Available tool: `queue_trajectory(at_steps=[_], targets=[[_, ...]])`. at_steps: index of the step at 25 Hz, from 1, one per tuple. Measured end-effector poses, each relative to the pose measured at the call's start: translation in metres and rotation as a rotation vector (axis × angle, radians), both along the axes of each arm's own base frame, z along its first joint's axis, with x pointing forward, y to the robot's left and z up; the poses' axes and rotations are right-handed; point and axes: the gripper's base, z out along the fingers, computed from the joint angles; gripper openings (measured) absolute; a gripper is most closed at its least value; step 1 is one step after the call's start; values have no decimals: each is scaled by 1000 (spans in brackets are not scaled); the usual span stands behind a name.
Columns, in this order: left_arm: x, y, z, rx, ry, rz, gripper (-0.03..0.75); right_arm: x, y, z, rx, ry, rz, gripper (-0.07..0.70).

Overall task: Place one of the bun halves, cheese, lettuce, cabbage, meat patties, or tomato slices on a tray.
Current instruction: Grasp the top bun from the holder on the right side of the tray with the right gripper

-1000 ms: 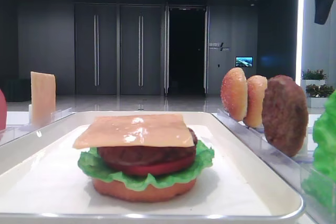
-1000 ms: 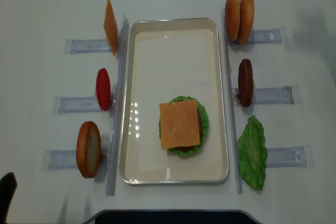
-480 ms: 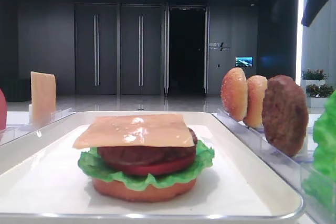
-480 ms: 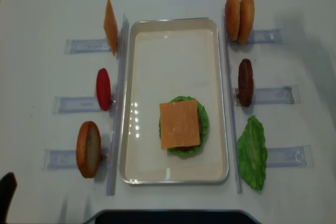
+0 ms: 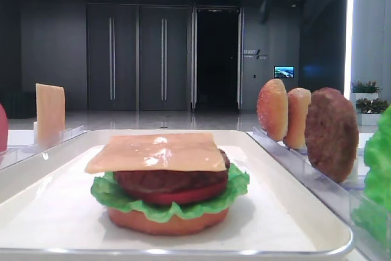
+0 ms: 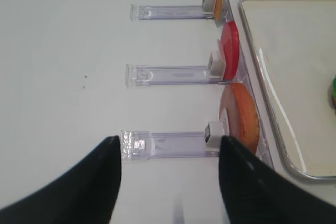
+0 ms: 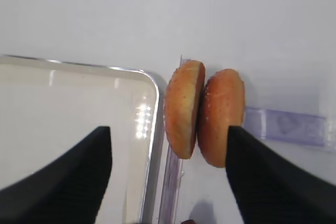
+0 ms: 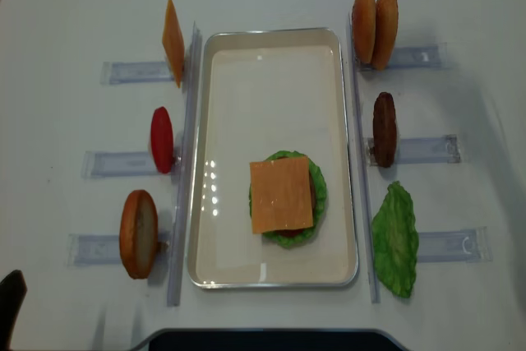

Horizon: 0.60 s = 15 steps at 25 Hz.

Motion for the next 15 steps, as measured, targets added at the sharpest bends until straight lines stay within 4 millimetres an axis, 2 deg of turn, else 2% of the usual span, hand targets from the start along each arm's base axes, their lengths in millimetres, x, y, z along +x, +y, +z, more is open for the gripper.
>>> queue_trajectory(at_steps=[7, 15], targets=[[0, 0, 0, 0, 0, 0, 454, 5, 16, -21, -67, 11, -1, 490], [0, 0, 0, 0, 0, 0, 454, 14, 20, -38, -66, 28, -24, 493]])
